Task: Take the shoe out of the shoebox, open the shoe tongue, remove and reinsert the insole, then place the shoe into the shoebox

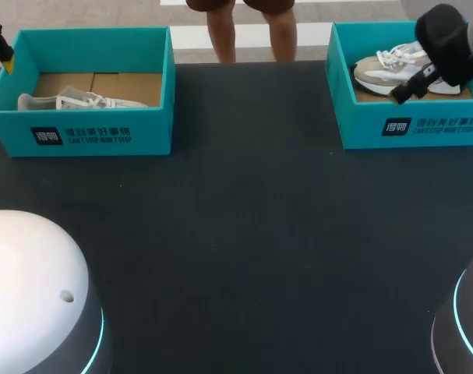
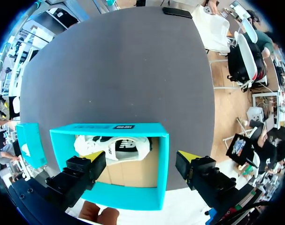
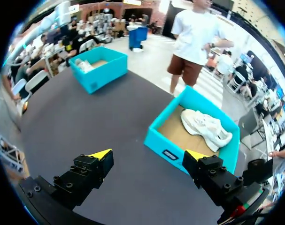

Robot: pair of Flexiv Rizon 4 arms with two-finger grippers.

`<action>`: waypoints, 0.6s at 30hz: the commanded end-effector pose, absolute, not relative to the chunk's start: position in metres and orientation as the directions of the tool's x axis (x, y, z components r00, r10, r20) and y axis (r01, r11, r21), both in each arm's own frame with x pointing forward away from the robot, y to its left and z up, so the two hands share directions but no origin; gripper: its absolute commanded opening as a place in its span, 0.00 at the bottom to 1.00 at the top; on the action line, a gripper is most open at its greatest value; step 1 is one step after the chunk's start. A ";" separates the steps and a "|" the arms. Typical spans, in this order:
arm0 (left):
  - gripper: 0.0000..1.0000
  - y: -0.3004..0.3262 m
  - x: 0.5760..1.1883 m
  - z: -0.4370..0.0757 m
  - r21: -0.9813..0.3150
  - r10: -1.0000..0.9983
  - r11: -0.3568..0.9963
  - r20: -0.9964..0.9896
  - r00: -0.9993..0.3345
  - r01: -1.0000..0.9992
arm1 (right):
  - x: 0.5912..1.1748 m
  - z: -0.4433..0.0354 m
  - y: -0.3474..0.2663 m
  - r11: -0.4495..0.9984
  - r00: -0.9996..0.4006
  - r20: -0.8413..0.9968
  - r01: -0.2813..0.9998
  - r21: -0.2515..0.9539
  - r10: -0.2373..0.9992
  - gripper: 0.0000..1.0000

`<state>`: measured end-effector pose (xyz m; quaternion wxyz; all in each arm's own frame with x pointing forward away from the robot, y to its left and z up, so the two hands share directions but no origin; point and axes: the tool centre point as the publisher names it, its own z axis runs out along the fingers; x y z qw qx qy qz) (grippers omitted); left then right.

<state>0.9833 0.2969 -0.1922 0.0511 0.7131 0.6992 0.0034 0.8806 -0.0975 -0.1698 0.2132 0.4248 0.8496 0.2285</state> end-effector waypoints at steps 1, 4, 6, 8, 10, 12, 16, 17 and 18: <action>1.00 0.297 0.983 -0.192 0.079 0.998 -0.018 -0.064 0.023 0.997 | 0.935 -0.170 -0.112 0.384 -0.356 -0.155 0.770 0.510 0.921 1.00; 1.00 0.297 0.983 -0.192 0.079 0.998 -0.018 -0.064 0.023 0.997 | 0.963 -0.172 -0.135 0.295 -0.267 -0.127 0.819 0.492 0.955 1.00; 1.00 0.297 0.983 -0.192 0.079 0.998 -0.018 -0.064 0.023 0.997 | 0.980 -0.175 -0.151 0.220 -0.204 -0.086 0.850 0.478 0.975 1.00; 1.00 0.297 0.983 -0.192 0.079 0.998 -0.018 -0.064 0.023 0.997 | 0.996 -0.178 -0.165 0.183 -0.171 -0.068 0.870 0.458 0.983 1.00; 1.00 0.297 0.983 -0.192 0.079 0.998 -0.018 -0.064 0.023 0.997 | 1.010 -0.181 -0.178 0.126 -0.116 -0.048 0.902 0.414 0.992 1.00; 1.00 0.297 0.983 -0.192 0.079 0.998 -0.018 -0.064 0.023 0.997 | 1.026 -0.184 -0.195 0.054 -0.044 -0.034 0.915 0.399 0.998 1.00; 1.00 0.297 0.983 -0.192 0.079 0.998 -0.018 -0.064 0.023 0.997 | 1.053 -0.189 -0.219 -0.040 0.052 -0.020 0.916 0.398 0.998 1.00; 1.00 0.297 0.983 -0.192 0.079 0.998 -0.018 -0.064 0.023 0.997 | 1.059 -0.190 -0.224 -0.086 0.103 -0.024 0.918 0.388 0.994 1.00; 1.00 0.297 0.983 -0.192 0.079 0.998 -0.018 -0.064 0.023 0.997 | 1.069 -0.191 -0.229 -0.093 0.109 -0.018 0.913 0.398 0.994 1.00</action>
